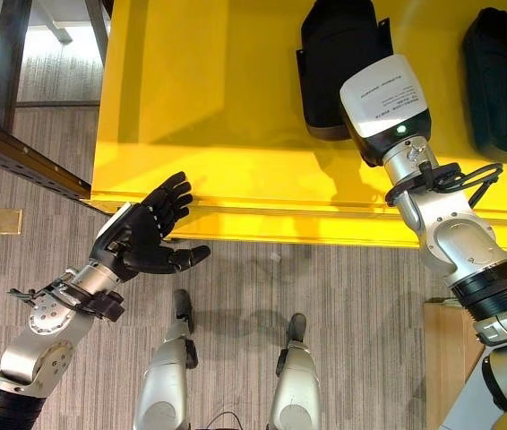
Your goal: Move parts from the plastic box to the shelf.
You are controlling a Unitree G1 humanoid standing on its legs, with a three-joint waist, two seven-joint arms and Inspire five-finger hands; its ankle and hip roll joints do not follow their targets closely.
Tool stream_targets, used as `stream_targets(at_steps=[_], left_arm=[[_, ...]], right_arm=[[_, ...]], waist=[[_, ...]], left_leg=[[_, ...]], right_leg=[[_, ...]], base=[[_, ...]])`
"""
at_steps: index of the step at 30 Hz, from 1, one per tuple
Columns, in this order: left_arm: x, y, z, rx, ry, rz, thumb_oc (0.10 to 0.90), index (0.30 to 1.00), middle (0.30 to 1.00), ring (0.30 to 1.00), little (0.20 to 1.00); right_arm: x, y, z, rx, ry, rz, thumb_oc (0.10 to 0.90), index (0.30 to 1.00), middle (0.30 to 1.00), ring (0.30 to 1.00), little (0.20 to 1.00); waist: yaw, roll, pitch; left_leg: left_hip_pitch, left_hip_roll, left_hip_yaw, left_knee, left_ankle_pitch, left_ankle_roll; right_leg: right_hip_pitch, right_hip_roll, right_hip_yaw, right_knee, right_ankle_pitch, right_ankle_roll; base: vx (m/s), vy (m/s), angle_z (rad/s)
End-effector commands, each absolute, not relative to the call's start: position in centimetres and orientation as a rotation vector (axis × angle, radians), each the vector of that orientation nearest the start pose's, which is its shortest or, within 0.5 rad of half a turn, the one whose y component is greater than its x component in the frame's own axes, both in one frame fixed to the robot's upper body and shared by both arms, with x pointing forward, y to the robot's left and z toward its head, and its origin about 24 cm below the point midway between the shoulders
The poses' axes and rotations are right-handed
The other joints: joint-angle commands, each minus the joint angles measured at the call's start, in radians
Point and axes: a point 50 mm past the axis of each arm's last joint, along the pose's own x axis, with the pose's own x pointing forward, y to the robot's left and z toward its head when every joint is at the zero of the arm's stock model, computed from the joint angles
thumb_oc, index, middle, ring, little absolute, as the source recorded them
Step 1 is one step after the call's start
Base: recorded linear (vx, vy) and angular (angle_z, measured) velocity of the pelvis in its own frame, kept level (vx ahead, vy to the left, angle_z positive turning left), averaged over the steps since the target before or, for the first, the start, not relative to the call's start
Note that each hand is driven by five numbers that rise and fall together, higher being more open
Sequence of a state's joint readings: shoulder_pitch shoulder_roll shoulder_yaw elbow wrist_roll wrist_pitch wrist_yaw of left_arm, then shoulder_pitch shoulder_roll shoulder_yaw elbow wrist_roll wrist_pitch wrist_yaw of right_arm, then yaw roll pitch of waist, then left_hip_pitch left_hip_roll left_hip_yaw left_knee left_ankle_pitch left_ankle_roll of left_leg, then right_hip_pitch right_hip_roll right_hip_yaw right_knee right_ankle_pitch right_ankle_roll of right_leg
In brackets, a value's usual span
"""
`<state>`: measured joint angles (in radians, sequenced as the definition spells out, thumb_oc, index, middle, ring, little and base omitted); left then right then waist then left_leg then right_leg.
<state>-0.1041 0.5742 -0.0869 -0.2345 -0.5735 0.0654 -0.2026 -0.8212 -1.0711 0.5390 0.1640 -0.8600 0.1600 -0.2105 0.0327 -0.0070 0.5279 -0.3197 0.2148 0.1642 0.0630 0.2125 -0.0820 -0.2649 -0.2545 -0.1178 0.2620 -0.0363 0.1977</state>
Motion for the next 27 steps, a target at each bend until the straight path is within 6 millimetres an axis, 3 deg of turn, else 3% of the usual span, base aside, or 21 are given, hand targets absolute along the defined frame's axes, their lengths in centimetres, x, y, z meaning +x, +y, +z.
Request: stream_targets(at_steps=[1, 12, 13, 15, 16, 17, 27], left_arm=[[26.0, 17.5, 16.3, 0.040, -0.376, -0.494, 0.900, 1.000, 1.000, 1.000, 1.000], [26.0, 17.6, 16.3, 0.031, -0.380, -0.492, 0.900, 1.000, 1.000, 1.000, 1.000], [26.0, 17.6, 16.3, 0.028, -0.380, -0.492, 0.900, 1.000, 1.000, 1.000, 1.000], [26.0, 17.6, 16.4, 0.025, -0.379, -0.494, 0.900, 1.000, 1.000, 1.000, 1.000], [26.0, 17.6, 16.4, 0.026, -0.380, -0.496, 0.900, 1.000, 1.000, 1.000, 1.000], [26.0, 17.6, 16.4, 0.027, -0.381, -0.497, 0.900, 1.000, 1.000, 1.000, 1.000], [26.1, 17.5, 16.2, 0.025, -0.378, -0.496, 0.900, 1.000, 1.000, 1.000, 1.000]], right_arm=[[32.0, -23.2, 33.3, -1.897, -0.736, -0.641, 0.400, 0.300, 0.300, 0.300, 0.300], [32.1, -22.0, 33.1, -1.927, -0.808, -0.558, 0.400, 0.300, 0.300, 0.300, 0.300], [32.1, -21.8, 33.1, -1.930, -0.819, -0.553, 0.496, 0.435, 0.435, 0.435, 0.435], [32.1, -21.7, 33.1, -1.933, -0.830, -0.550, 0.767, 0.813, 0.813, 0.813, 0.813], [32.1, -21.6, 33.1, -1.932, -0.833, -0.548, 0.798, 0.857, 0.857, 0.857, 0.857], [32.1, -21.6, 33.0, -1.932, -0.836, -0.546, 0.900, 1.000, 1.000, 1.000, 1.000], [32.3, -21.7, 32.4, -1.954, -0.822, -0.537, 0.900, 1.000, 1.000, 1.000, 1.000]], waist=[[-0.004, 0.003, -0.025], [-0.004, 0.009, -0.028], [-0.004, 0.009, -0.028], [-0.003, 0.009, -0.029], [-0.003, 0.009, -0.029], [-0.002, 0.008, -0.029], [-0.003, 0.007, -0.032]], left_leg=[[0.051, 0.007, -0.039, 0.083, -0.159, -0.027], [0.054, 0.004, -0.037, 0.077, -0.158, -0.026], [0.055, 0.005, -0.037, 0.077, -0.157, -0.026], [0.055, 0.005, -0.037, 0.077, -0.157, -0.027], [0.055, 0.006, -0.037, 0.077, -0.157, -0.027], [0.054, 0.005, -0.038, 0.077, -0.157, -0.027], [0.056, 0.007, -0.037, 0.078, -0.157, -0.026]], right_leg=[[-0.060, 0.167, -0.013, 0.056, -0.076, -0.138], [-0.063, 0.163, -0.011, 0.055, -0.075, -0.136], [-0.061, 0.163, -0.012, 0.055, -0.075, -0.136], [-0.062, 0.163, -0.012, 0.056, -0.075, -0.136], [-0.062, 0.163, -0.012, 0.056, -0.075, -0.136], [-0.063, 0.164, -0.012, 0.057, -0.075, -0.136], [-0.059, 0.164, -0.012, 0.056, -0.075, -0.137]], base=[[0.00, 0.000, 0.00], [0.00, 0.006, 0.00], [0.00, 0.000, 0.00], [0.00, 0.000, 0.00], [0.00, 0.000, 0.00], [0.00, 0.000, 0.00], [0.00, 0.000, 0.00]])
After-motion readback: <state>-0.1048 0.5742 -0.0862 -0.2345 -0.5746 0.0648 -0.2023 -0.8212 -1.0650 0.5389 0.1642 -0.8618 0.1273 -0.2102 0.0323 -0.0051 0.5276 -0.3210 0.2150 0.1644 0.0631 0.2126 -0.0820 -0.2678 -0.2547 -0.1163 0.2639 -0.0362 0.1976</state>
